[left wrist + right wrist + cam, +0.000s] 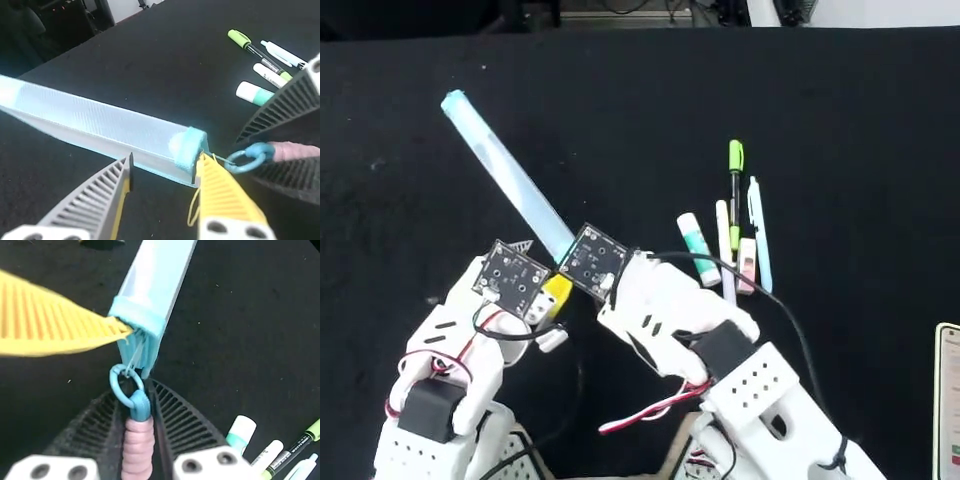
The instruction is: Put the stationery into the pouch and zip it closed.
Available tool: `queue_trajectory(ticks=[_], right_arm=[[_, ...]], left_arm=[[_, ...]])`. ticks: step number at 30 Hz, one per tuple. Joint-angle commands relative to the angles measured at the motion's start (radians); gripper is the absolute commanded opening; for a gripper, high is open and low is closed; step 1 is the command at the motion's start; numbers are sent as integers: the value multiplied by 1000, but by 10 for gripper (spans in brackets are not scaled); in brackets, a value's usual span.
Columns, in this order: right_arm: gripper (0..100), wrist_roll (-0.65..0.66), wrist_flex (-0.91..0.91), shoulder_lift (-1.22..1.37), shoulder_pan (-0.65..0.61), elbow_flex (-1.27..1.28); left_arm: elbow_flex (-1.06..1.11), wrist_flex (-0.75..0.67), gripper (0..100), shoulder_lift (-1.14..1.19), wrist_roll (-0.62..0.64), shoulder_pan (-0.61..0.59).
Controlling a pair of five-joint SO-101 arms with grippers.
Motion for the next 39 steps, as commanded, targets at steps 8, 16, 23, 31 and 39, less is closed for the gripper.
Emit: queue_trajectory(ticks=[8, 16, 23, 31, 39], right_arm=[[11, -14, -150, -16, 32, 81], [11, -14, -157, -16, 32, 73], [11, -14, -157, -16, 32, 73], [11, -14, -157, -16, 32, 81], [11, -14, -157, -16, 32, 82]], left_arm=[[-77, -11, 210, 8, -8, 18], [-120, -25, 211, 17, -86, 105], [-119, -147, 212, 130, -112, 79], [-240, -149, 211, 373, -114, 73], [-255, -138, 206, 445, -114, 73]])
